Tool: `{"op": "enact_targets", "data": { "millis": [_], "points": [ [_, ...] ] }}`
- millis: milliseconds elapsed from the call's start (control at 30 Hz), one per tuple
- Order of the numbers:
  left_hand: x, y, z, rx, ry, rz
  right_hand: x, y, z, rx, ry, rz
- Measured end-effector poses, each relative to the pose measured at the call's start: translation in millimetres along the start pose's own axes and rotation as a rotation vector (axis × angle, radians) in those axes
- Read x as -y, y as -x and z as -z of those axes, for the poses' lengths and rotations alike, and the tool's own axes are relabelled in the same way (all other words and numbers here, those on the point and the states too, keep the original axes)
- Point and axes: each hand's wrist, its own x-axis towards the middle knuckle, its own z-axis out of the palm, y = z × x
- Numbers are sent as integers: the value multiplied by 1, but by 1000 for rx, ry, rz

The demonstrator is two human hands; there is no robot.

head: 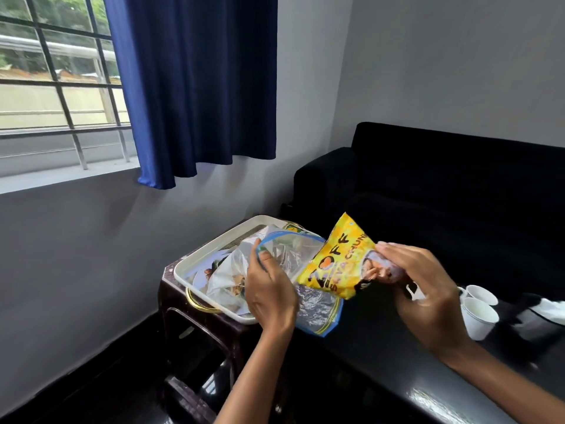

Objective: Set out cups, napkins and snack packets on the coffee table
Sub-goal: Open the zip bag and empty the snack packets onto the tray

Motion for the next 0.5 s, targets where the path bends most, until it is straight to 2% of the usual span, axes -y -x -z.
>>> {"op": "enact_targets", "data": {
  "millis": [133,300,400,500],
  "points": [
    [0,-15,7,-127,106,59,-6,-15,6,-106,-2,-19],
    [-7,-37,22,-327,309,-43,-39,-25,-17,-174,38,-296],
    [-9,-52,33,-454,409,-84,-56,-26,-46,-124,42,-417],
    [-12,-60,40,-535,484,-113,-66,-23,-83,0,46,-483]
  ]
}}
